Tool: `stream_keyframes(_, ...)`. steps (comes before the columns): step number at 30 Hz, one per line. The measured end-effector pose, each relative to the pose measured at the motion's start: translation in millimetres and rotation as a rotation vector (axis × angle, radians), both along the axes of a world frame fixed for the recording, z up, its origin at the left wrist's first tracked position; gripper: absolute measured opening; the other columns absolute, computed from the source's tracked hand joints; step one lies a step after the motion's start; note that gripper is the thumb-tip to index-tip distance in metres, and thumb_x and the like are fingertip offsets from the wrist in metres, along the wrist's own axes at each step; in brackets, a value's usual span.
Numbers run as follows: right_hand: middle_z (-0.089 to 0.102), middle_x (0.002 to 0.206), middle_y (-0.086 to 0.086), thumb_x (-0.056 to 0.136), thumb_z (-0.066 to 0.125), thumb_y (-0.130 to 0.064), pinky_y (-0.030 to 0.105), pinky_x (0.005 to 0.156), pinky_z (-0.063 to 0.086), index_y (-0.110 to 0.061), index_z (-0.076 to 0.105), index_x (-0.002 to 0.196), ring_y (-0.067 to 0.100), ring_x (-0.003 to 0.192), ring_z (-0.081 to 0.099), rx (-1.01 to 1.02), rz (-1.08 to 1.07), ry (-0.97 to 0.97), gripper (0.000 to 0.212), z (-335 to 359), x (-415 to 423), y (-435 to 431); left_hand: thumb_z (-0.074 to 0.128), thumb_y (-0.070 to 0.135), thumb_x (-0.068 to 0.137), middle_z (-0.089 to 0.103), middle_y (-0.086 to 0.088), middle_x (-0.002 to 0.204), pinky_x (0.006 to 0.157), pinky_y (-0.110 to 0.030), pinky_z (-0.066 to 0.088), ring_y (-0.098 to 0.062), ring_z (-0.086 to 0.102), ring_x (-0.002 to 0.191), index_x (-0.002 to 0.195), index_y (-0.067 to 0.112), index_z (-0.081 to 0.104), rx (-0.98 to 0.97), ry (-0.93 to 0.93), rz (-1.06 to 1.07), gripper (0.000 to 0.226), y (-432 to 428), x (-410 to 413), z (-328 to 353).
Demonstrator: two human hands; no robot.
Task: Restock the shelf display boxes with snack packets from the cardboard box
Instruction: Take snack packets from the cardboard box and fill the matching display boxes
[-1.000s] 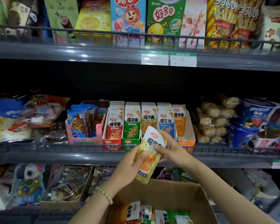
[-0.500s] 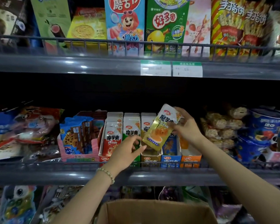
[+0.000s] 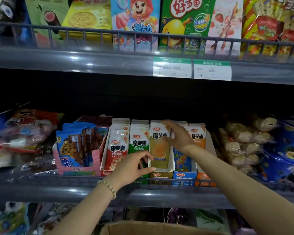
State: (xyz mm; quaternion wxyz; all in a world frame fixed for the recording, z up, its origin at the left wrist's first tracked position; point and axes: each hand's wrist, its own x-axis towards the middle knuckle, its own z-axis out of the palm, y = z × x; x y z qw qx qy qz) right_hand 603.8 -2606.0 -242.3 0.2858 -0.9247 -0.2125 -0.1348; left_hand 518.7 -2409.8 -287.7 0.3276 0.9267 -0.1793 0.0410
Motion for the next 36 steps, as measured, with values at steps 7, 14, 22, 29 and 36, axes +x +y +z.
stream_keyframes(7, 0.032, 0.150, -0.002, 0.088, 0.065, -0.029, 0.032, 0.115, 0.016, -0.030, 0.036, 0.142, 0.019, 0.142, 0.021, -0.240, -0.026, -0.075, 0.061, -9, 5, 0, 0.064, 0.045, 0.083, 0.054, 0.018, 0.099, 0.074, -0.027, 0.055, -0.003, 0.060, 0.079, 0.108, 0.035, 0.054, 0.031, 0.006, -0.004, 0.029, -1, 2, 1)
stream_keyframes(14, 0.031, 0.147, -0.002, 0.090, 0.062, -0.028, 0.028, 0.110, 0.020, -0.031, 0.031, 0.145, 0.018, 0.137, 0.026, -0.252, -0.041, -0.117, 0.063, -9, -8, -1, 0.065, 0.042, 0.084, 0.055, 0.015, 0.097, 0.073, -0.025, 0.054, -0.005, 0.059, 0.079, 0.107, 0.033, 0.055, 0.025, 0.004, 0.026, 0.027, -4, -3, 3)
stream_keyframes(22, 0.022, 0.156, -0.007, 0.093, 0.055, -0.035, 0.039, 0.117, 0.022, -0.035, 0.032, 0.144, 0.016, 0.143, 0.022, -0.121, 0.062, -0.110, 0.056, -17, -61, -10, 0.053, 0.045, 0.091, 0.046, 0.011, 0.136, 0.108, -0.026, 0.032, -0.007, 0.040, 0.128, 0.127, 0.030, 0.049, 0.058, -0.152, 0.111, 0.040, -12, -36, 0)
stream_keyframes(29, 0.019, 0.150, -0.023, 0.095, 0.049, -0.039, 0.023, 0.114, 0.016, -0.037, 0.030, 0.144, -0.006, 0.136, 0.013, -0.025, 0.184, 0.076, 0.053, -48, -144, -21, 0.047, 0.047, 0.094, 0.047, 0.015, 0.132, 0.105, -0.029, 0.037, -0.003, 0.040, 0.125, 0.127, 0.032, 0.049, 0.060, -0.170, 0.129, 0.036, -3, -94, -30)
stream_keyframes(36, 0.025, 0.150, -0.022, 0.095, 0.046, -0.043, 0.028, 0.115, 0.026, -0.040, 0.036, 0.139, 0.000, 0.136, 0.029, -0.057, 0.179, 0.311, 0.046, -130, -213, -43, 0.045, 0.048, 0.094, 0.054, 0.017, 0.122, 0.097, -0.027, 0.043, -0.002, 0.048, 0.116, 0.120, 0.033, 0.053, 0.142, -0.025, 0.098, 0.031, 8, -145, -96)
